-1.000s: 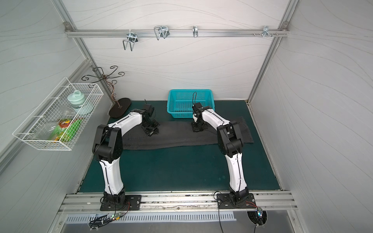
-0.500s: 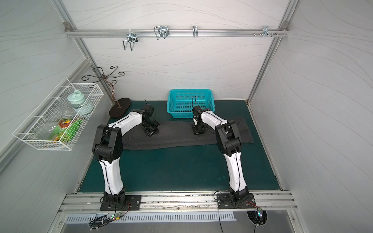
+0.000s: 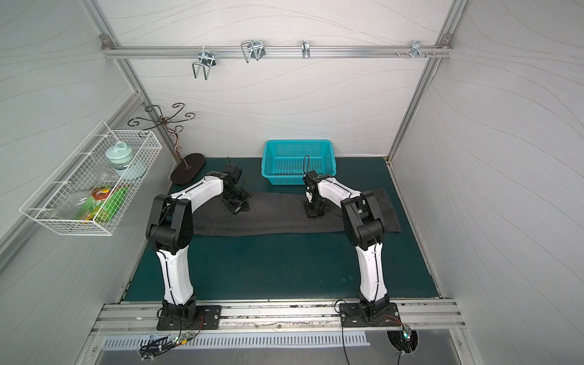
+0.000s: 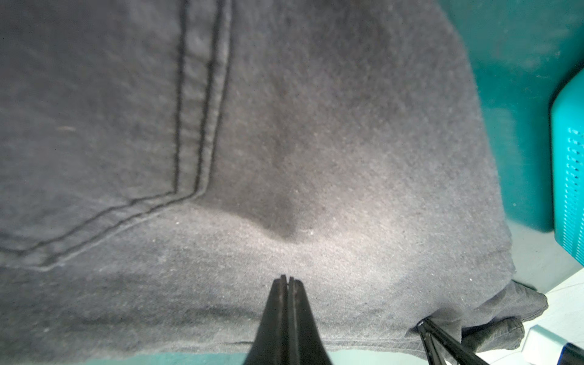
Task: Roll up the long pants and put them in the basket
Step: Fold the long pant at the center of the board.
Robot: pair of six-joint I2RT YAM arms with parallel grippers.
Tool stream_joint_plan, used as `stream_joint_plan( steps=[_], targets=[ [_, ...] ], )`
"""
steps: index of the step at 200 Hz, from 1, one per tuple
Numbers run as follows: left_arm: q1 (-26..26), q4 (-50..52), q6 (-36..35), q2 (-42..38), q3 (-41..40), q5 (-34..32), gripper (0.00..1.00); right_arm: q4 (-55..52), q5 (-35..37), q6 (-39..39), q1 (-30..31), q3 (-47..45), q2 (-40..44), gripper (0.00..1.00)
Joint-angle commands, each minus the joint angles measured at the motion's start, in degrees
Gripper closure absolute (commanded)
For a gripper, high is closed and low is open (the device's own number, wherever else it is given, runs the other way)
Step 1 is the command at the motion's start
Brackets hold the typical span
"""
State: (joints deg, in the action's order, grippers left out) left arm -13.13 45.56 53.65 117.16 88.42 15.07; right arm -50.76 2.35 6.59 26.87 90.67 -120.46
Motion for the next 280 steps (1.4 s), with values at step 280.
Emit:
stream_joint_plan(
  steps=[280],
  targets=[
    [2.5,4.1,-4.5,-9.4,-13.2,-4.7,1.00,-13.4,-5.0,7.5,-11.1,7.8,-5.8,1.00]
  ],
)
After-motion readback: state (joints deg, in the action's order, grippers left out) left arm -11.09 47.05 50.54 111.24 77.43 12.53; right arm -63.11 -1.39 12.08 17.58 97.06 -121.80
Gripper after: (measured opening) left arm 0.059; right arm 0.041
